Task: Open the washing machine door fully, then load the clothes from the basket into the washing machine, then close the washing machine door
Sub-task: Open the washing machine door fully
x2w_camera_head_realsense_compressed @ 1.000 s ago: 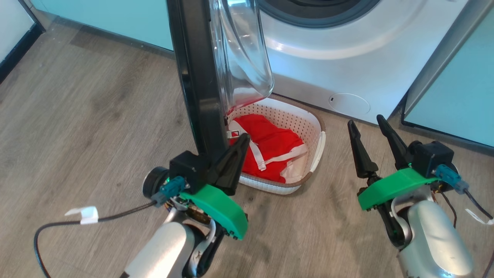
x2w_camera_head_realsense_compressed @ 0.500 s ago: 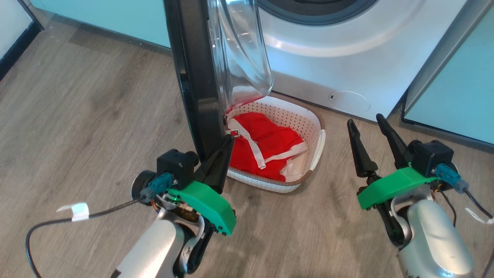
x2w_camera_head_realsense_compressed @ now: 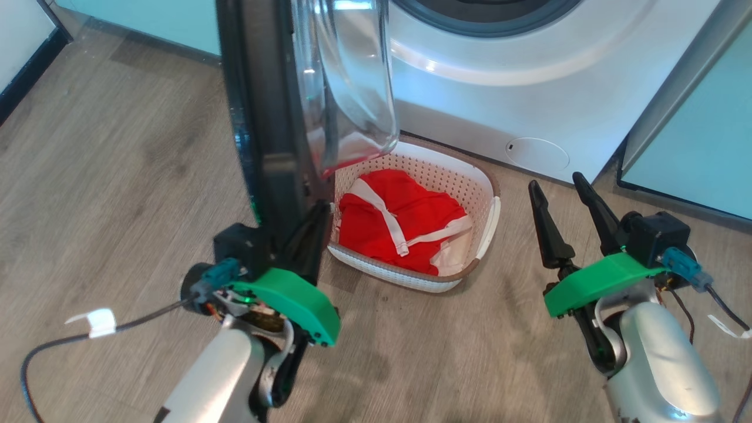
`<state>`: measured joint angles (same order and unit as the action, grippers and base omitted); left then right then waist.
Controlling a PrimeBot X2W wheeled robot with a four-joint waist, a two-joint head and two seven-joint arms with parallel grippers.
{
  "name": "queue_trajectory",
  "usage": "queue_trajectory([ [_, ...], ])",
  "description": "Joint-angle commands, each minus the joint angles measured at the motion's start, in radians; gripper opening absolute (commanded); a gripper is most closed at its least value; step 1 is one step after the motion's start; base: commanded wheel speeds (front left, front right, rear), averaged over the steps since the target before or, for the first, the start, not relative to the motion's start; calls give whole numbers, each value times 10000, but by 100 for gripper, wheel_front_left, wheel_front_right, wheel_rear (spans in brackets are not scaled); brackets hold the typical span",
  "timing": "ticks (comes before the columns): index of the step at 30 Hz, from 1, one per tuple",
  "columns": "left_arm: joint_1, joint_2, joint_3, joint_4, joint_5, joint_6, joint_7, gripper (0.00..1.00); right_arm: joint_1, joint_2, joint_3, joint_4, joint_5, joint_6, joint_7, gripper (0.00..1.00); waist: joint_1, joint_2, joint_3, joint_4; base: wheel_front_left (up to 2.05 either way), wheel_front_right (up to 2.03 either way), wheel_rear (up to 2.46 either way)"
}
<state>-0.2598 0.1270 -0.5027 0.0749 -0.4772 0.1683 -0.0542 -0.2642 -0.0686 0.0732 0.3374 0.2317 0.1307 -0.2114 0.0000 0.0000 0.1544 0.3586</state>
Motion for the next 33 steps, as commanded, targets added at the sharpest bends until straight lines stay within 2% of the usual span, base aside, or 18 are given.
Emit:
queue_trajectory([
  [1, -149, 254, 650, -241, -116, 169, -126, 0, -456, 48, 248, -283, 43, 0, -98, 100, 0, 0, 2, 28, 0, 0, 0],
  [7, 59, 424, 1151, -218, -311, 507, -234, 0, -476, 49, 250, -286, 1, 0, -81, 100, 0, 0, 49, 86, 0, 0, 0],
  [21, 105, 941, 2668, 282, -957, 881, -905, 0, -676, 20, 234, -451, -69, 0, -18, 100, 0, 0, 510, 84, 0, 0, 0],
  [27, -68, 1072, 3481, 703, -1392, 897, -1400, 0, -809, -86, 183, -611, -112, 0, 80, 100, 0, 0, 892, 56, 0, 0, 0],
  [33, -430, 1236, 4147, 1226, -1717, 660, -1761, 0, -976, -194, 173, -816, -160, 0, 210, 100, 0, 0, 1301, 19, 0, 0, 0],
])
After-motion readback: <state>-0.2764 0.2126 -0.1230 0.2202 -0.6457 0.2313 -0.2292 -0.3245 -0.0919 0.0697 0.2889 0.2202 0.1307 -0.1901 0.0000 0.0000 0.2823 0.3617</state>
